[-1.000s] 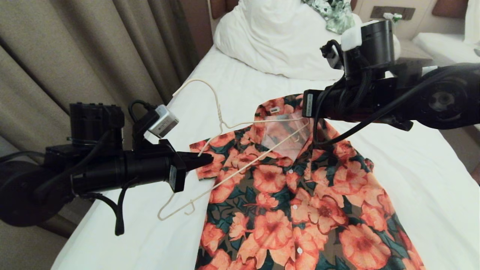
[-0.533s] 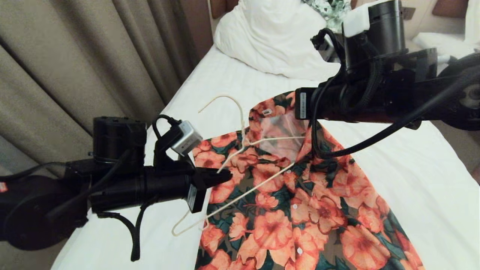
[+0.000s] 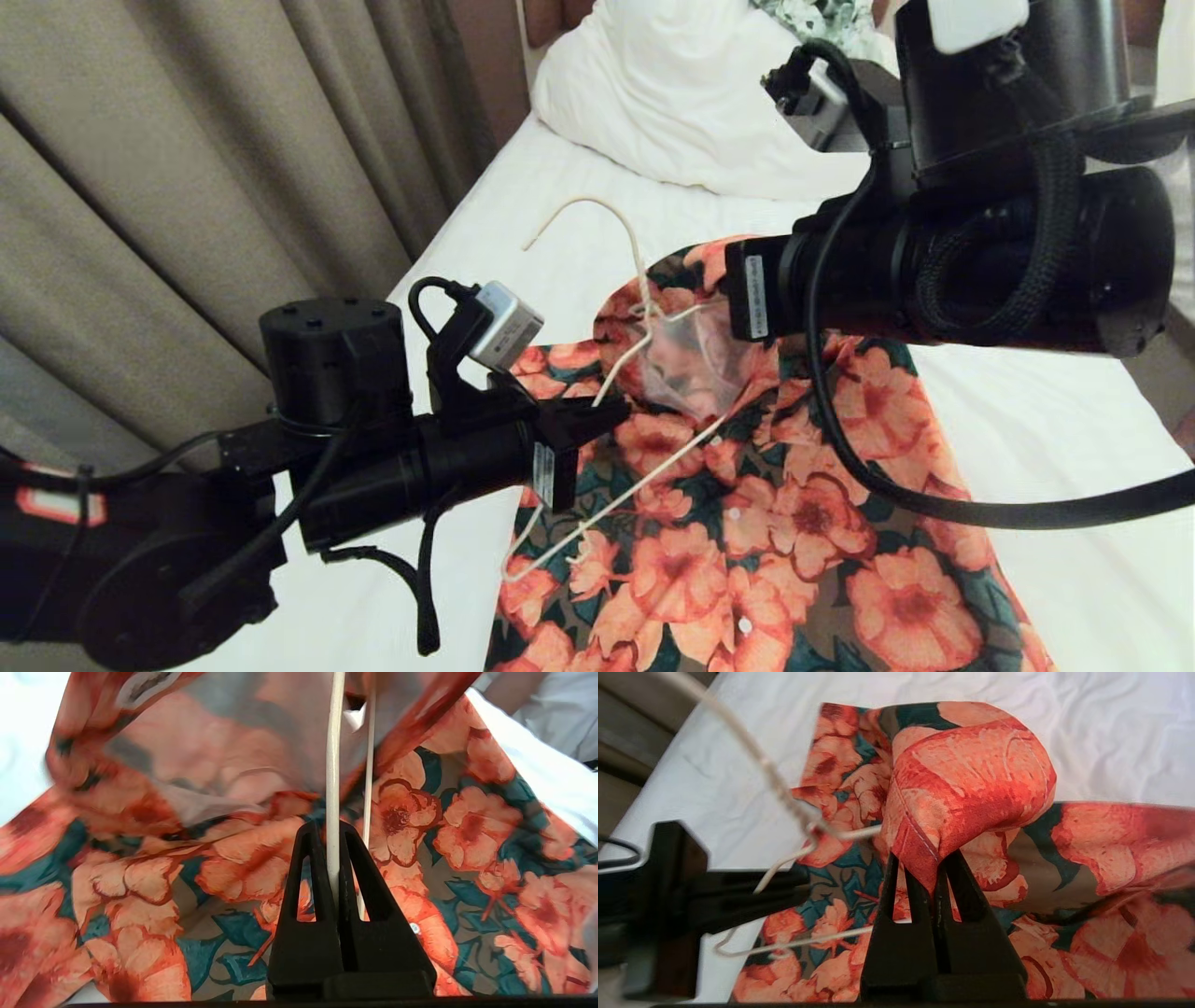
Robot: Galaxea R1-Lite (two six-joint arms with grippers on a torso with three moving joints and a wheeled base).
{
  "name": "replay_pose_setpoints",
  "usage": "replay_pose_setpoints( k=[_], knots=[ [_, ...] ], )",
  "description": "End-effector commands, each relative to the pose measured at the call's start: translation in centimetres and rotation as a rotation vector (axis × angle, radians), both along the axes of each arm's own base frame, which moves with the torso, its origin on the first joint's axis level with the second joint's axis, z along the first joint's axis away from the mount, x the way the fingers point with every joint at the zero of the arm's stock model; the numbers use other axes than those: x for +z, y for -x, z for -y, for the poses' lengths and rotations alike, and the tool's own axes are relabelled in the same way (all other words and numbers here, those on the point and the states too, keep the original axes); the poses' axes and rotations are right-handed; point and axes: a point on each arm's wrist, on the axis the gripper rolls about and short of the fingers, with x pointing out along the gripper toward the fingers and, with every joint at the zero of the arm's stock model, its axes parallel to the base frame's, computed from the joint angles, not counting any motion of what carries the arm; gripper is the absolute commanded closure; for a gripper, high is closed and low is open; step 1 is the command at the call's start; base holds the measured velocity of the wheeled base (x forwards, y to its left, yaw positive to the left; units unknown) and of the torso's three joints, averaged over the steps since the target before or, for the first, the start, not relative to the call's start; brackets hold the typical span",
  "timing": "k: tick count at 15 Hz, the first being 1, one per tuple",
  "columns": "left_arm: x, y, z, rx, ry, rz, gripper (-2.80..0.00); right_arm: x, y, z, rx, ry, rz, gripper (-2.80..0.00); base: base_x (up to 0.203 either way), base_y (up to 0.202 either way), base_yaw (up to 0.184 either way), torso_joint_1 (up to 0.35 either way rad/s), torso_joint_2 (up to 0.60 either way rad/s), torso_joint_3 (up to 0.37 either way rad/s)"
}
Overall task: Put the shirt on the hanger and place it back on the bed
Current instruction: Hook one side of the shirt onto the hanger
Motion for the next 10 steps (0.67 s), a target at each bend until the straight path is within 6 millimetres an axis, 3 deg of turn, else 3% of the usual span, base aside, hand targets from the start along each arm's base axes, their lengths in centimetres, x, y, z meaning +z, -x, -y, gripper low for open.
replay_pose_setpoints(
  k=[1, 6, 10],
  knots=[
    [-0.5, -0.4, 0.3, 0.009, -0.010, -0.008, 0.00, 1.0, 1.1, 0.9, 0.001, -0.023, 0.022, 0.00, 0.000, 0.000, 0.000, 0.000, 0.00, 0.000],
    [-0.7, -1.0, 0.0, 0.049, -0.020, -0.009, 0.00, 1.8, 2.8, 2.5, -0.007, -0.020, 0.028, 0.00, 0.000, 0.000, 0.000, 0.000, 0.00, 0.000],
    [-0.6, -0.7, 0.4, 0.043, -0.020, -0.007, 0.00, 1.6, 3.4, 2.1, 0.013, -0.001, 0.015, 0.00, 0.000, 0.000, 0.000, 0.000, 0.00, 0.000]
  ],
)
